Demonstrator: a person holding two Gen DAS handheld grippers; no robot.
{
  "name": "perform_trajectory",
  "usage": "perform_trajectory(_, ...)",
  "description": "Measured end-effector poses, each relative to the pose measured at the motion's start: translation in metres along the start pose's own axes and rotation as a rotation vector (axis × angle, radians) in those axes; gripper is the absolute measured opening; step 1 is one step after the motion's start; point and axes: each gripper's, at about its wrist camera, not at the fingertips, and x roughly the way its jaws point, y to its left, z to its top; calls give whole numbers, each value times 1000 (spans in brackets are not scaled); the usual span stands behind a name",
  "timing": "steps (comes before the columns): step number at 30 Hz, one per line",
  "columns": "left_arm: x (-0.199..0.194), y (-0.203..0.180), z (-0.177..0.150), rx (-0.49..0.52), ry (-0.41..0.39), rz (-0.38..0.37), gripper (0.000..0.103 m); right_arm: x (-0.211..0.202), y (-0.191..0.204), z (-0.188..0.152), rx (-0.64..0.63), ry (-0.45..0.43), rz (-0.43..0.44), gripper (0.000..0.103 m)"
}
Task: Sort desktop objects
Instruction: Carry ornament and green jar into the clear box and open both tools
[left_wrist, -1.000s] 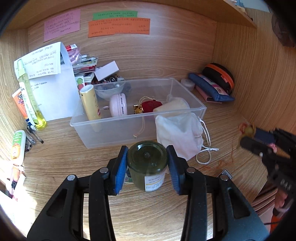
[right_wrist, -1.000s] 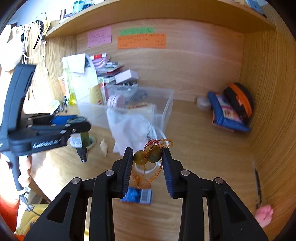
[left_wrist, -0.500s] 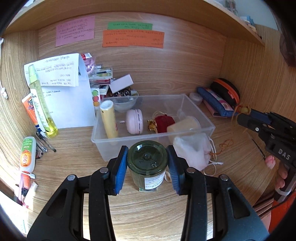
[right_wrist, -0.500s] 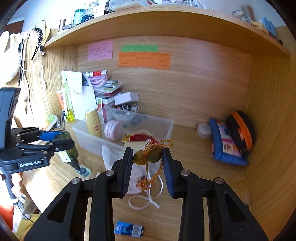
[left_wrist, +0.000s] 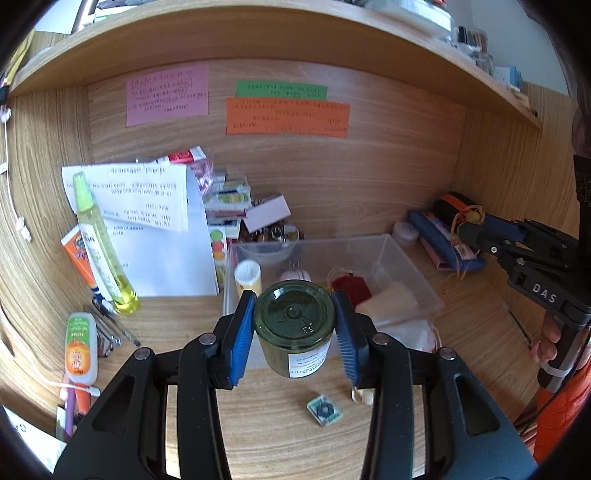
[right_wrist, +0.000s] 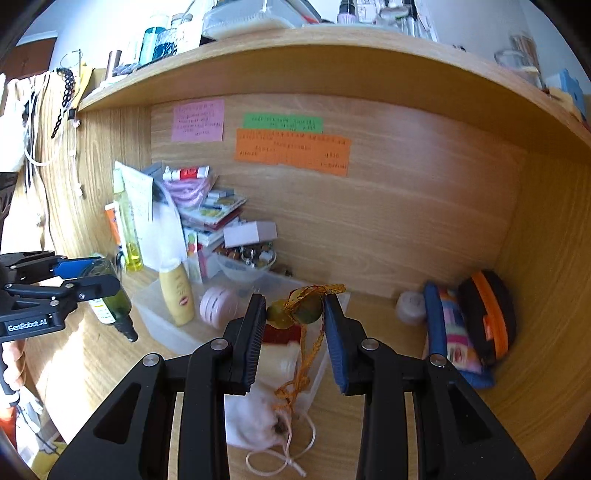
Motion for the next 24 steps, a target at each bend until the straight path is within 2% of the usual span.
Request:
perform_trajectory(10, 19, 8, 24, 1, -6, 19, 41, 22, 15, 31, -38, -31, 28, 29)
perform_trajectory(24, 75, 16, 18, 1, 74, 9, 41, 85, 39, 11, -61, 83, 142, 29)
